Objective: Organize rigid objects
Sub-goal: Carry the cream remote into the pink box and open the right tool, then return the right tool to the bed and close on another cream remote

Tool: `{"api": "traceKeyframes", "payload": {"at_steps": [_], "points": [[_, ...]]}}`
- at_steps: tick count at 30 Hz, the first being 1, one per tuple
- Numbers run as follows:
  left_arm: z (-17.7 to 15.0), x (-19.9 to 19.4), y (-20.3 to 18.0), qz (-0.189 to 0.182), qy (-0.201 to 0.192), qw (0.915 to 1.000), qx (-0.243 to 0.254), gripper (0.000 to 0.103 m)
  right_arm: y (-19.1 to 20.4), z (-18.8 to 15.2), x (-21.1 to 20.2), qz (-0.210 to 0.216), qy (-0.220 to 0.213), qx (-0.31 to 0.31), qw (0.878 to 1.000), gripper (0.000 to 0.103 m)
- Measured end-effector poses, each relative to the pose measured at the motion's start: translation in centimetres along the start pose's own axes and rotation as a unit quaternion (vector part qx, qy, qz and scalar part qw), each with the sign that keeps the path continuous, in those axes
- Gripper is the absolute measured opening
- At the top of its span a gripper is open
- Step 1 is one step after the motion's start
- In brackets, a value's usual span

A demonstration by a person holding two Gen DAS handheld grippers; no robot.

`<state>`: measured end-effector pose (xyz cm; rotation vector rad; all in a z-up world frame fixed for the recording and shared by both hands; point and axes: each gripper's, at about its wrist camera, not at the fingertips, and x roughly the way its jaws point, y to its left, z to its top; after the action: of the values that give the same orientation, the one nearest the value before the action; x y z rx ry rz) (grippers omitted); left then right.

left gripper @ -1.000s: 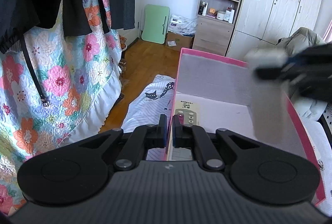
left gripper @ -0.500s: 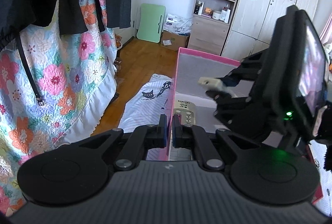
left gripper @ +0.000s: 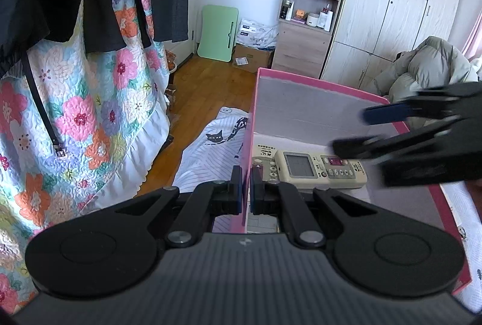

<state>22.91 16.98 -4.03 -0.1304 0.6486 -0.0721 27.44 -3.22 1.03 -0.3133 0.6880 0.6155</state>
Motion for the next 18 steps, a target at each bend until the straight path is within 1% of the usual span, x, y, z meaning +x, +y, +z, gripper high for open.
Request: {"api": "traceKeyframes", "payload": {"at_steps": [2, 4, 5, 7, 8, 10, 14, 18], "points": [[0.0, 0.0, -0.1, 0.003, 0.000, 1.0000, 0.001, 0.004, -1.2, -1.1, -2.4, 0.001, -0.030, 0.045, 0.999, 0.066], [0.1, 0.0, -0.3, 0.006, 0.001, 1.0000, 0.004, 0.004, -2.5, -2.4, -4.6, -0.001, -0.058, 0.089, 0.994, 0.066], [0.1, 0.0, -0.4, 0.008, 0.001, 1.0000, 0.006, 0.004, -3.2, -3.2, -5.6, -0.005, -0.063, 0.115, 0.991, 0.066], [0.1, 0.0, -0.7, 0.018, 0.003, 0.9998, 0.011, 0.003, -4.6, -4.6, -6.5, -0.013, -0.036, 0.169, 0.985, 0.066], [0.0, 0.0, -1.0, 0.024, 0.002, 0.9995, 0.018, 0.004, -5.3, -5.8, -7.1, -0.016, -0.033, 0.198, 0.980, 0.066], [-0.1, -0.1, -1.6, 0.037, -0.001, 0.9988, 0.032, 0.004, -6.1, -7.9, -8.0, -0.026, -0.038, 0.233, 0.971, 0.065], [0.0, -0.1, -2.3, 0.053, -0.002, 0.9976, 0.044, 0.004, -7.7, -12.1, -8.3, -0.036, -0.024, 0.293, 0.955, 0.066], [-0.2, -0.1, -3.0, 0.071, -0.004, 0.9953, 0.065, 0.005, -7.3, -14.8, -7.9, -0.063, -0.006, 0.292, 0.954, 0.066]]}}
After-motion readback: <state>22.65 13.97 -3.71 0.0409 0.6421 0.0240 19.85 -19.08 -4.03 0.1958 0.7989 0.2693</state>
